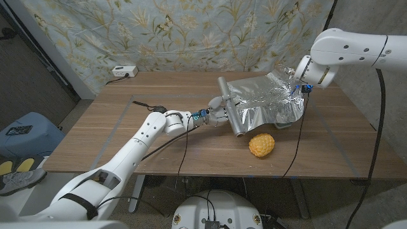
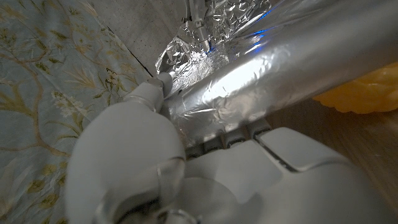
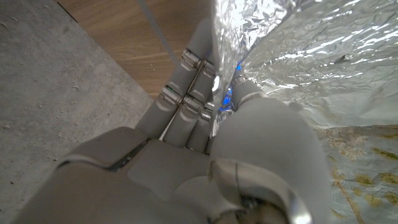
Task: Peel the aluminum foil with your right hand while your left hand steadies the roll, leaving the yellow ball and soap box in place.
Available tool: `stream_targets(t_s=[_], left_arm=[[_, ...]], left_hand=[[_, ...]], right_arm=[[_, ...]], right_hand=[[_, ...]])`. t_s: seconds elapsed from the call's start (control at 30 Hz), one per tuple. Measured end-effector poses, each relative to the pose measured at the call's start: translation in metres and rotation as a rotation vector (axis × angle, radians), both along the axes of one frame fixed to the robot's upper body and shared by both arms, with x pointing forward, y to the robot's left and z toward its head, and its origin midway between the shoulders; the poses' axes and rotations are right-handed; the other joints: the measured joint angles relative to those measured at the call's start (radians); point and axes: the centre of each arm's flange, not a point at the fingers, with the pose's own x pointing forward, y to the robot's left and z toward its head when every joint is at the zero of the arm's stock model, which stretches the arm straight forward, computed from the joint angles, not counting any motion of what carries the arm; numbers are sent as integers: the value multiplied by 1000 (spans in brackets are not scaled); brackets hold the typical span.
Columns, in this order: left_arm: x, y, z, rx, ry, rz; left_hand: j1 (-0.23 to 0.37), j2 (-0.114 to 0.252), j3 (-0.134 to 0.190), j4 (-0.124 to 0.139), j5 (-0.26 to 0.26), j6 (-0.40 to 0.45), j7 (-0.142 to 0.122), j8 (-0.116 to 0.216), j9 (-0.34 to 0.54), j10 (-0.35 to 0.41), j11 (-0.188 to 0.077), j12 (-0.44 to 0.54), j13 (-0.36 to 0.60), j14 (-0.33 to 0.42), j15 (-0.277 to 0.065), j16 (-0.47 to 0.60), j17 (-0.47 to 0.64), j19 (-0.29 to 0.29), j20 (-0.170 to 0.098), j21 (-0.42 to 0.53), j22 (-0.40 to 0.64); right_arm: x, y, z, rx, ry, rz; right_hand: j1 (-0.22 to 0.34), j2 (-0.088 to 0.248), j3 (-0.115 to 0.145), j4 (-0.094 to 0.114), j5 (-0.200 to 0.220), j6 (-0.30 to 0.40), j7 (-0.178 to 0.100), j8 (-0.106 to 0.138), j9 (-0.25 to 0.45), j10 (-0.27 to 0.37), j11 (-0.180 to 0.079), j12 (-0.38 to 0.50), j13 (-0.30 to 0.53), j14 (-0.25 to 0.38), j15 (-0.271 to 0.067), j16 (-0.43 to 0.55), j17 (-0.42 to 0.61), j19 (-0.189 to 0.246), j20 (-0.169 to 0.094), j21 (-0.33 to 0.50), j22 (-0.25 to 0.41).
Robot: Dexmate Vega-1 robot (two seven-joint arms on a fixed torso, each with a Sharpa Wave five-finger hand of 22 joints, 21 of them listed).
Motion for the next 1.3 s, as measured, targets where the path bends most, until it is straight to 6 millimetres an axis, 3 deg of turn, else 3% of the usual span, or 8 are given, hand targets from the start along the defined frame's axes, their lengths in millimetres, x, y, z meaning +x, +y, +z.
stream_targets(t_s=[1.3], left_arm=[[6, 26, 4, -2, 7, 20]], left_hand=[[-8, 8, 7, 1, -4, 18, 3, 4, 0, 11, -7, 4, -8, 0, 0, 4, -4, 2, -2, -1, 0]], right_arm=[[11, 2, 7, 13, 11, -24]], right_hand=[[-2, 2, -3, 3, 1, 2, -2, -10, 5, -2, -2, 0, 6, 1, 2, -13, 14, -13, 2, 19, -5]])
